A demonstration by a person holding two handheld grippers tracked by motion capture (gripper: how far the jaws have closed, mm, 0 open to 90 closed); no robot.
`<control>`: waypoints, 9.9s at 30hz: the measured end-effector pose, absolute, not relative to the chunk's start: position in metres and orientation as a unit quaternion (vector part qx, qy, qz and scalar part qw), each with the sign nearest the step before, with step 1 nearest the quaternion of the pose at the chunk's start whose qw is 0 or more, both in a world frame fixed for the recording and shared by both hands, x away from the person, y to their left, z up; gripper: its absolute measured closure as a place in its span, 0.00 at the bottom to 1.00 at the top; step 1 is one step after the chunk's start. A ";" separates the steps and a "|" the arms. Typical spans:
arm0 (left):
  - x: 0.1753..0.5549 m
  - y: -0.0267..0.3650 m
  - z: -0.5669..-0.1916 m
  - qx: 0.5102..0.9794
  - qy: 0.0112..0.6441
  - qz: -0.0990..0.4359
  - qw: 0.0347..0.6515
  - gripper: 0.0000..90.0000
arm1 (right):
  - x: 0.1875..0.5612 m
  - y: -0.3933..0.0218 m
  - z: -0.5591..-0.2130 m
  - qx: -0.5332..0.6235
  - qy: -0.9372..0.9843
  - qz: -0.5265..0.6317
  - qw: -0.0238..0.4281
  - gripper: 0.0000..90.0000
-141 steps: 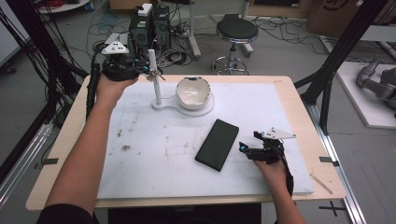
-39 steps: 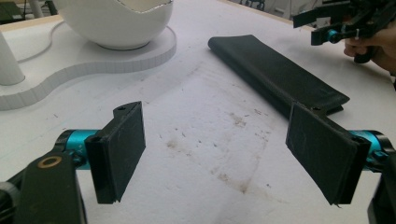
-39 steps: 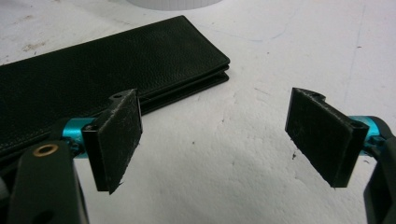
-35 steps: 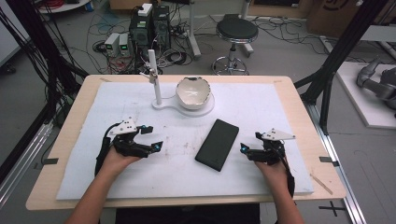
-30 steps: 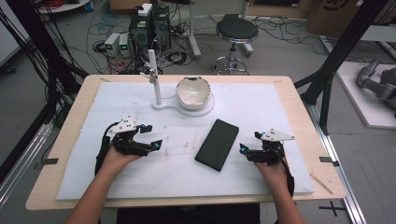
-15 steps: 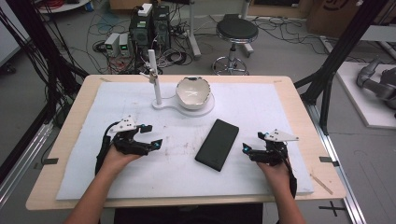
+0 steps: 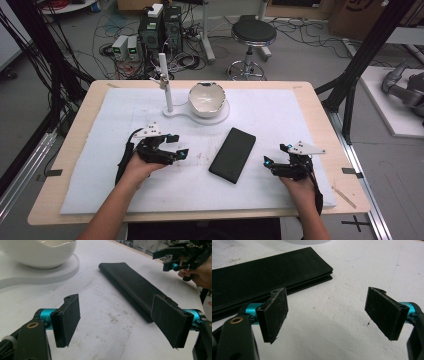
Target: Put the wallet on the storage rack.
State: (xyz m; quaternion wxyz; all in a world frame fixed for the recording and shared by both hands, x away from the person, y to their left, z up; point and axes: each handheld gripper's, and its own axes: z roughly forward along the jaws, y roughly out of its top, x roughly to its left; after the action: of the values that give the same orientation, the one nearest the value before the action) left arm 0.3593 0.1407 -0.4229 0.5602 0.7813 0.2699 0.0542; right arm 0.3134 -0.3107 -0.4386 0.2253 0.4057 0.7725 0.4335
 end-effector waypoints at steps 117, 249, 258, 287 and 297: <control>0.345 0.131 -0.370 0.809 0.145 0.022 0.570 0.42 | 0.316 -0.258 -0.406 0.182 0.808 0.560 -0.001 0.85; 0.329 0.220 -0.417 0.802 0.252 0.138 0.524 0.17 | 0.497 -0.179 -0.286 0.398 0.800 0.375 0.248 0.24; 0.329 0.222 -0.413 0.798 0.272 0.169 0.510 0.17 | 0.456 -0.203 -0.278 0.367 0.789 0.423 0.252 0.22; 0.336 0.228 -0.419 0.788 0.278 0.157 0.527 0.17 | 0.333 -0.285 -0.386 0.353 0.741 0.535 0.200 0.22; 0.337 0.229 -0.420 0.788 0.279 0.161 0.524 0.17 | 0.326 -0.289 -0.413 0.360 0.734 0.543 0.190 0.22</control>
State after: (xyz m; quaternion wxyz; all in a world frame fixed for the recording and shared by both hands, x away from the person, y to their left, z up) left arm 0.3367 0.2289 -0.4199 0.5242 0.7885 0.2786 0.1608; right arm 0.3261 -0.2890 -0.4126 0.1899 0.3598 0.7344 0.5433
